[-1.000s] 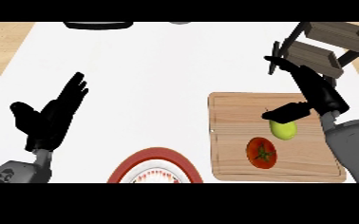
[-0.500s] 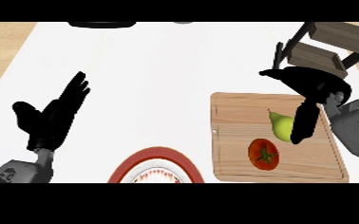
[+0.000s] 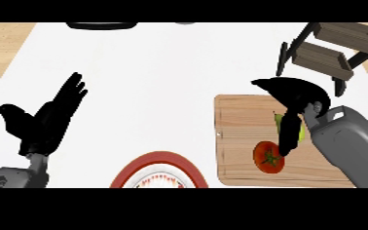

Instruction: Pick the pear from the cutting board and place it in the tiered basket

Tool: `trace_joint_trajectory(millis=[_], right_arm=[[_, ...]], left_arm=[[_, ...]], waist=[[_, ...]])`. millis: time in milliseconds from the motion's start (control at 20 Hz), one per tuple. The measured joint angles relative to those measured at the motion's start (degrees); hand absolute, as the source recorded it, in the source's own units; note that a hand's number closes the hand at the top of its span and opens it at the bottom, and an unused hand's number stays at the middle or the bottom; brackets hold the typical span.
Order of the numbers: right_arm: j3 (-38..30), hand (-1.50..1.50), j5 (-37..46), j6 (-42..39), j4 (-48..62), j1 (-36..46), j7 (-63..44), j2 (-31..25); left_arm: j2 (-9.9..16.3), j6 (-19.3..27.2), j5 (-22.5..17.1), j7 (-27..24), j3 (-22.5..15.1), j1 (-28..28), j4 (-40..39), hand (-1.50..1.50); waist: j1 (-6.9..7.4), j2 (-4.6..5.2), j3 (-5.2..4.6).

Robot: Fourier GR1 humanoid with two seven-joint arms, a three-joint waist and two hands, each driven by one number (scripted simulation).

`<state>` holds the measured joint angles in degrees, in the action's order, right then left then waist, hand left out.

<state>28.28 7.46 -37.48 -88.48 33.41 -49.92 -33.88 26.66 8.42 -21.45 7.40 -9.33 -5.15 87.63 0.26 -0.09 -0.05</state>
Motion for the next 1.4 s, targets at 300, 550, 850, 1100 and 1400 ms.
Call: trace_joint_trajectory(millis=[300,550,850,1100,1400], right_arm=[[0.89,-1.5,6.97,0.38,2.92,-3.6,0.88,1.84],[1.14,-1.5,14.94,1.98,5.94,-7.51,5.73,2.72],[0.49,-1.5,24.16,6.57,9.76,-10.43,13.49,2.56],[-1.69,-1.5,29.75,6.82,13.14,-9.95,18.29,3.2],[-3.53,1.5,30.45,0.65,15.66,-9.91,18.53,5.08]], left_arm=[[-1.53,-0.5,1.73,-0.01,0.61,1.01,0.14,0.0],[-2.47,-1.73,3.04,0.86,1.59,1.74,1.12,0.0],[-4.9,-2.42,5.34,0.25,2.4,1.44,-0.21,0.0],[-5.65,-3.13,6.32,3.35,3.64,2.34,3.46,0.0],[-6.17,-4.43,7.2,4.13,5.17,1.73,3.1,0.0]], waist=[[-0.03,0.07,0.03],[-0.03,0.09,0.05],[-0.11,0.06,-0.01],[-0.01,0.03,-0.05],[-0.13,-0.1,-0.24]])
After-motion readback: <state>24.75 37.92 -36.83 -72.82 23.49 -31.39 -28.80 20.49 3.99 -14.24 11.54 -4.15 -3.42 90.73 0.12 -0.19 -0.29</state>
